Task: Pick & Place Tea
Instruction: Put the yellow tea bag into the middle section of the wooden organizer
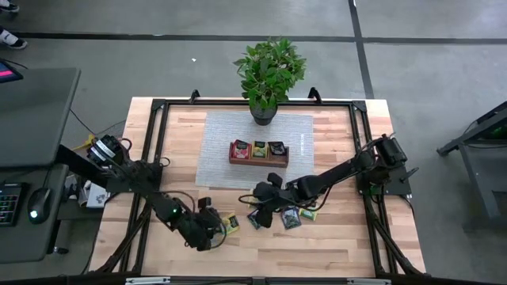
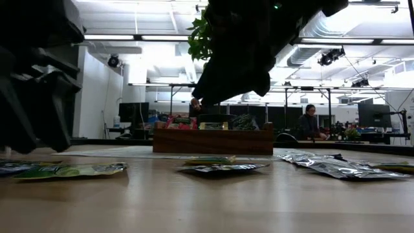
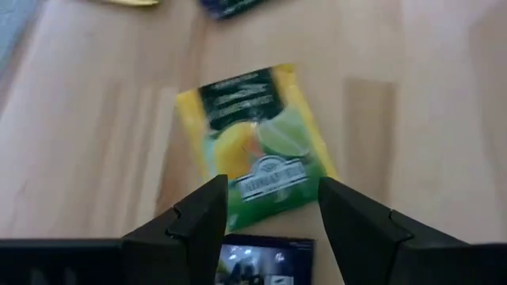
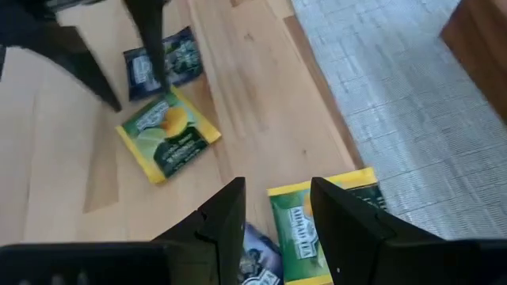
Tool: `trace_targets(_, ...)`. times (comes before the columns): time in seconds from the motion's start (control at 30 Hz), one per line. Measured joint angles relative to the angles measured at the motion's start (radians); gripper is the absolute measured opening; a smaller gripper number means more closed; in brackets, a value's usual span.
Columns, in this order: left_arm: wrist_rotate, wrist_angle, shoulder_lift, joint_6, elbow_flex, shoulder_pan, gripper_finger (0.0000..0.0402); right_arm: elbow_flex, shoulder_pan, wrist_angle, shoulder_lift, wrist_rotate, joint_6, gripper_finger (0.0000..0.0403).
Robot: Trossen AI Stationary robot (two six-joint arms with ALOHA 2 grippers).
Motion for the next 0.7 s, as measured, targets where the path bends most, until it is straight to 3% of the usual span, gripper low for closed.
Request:
trace_targets(0.27,-0.074,-0.096,0.035,-0.092,0.068,0.01,0.0195,0.0,0.021,0.005,0.0,-0.015,-0.061,0.0139)
trace_targets(0.7,-0.02,-0.109,0.039,-0.141,0.083,0.023,0.0195,0.0,0.021,0.005,0.0,-0.008,-0.106,0.0139)
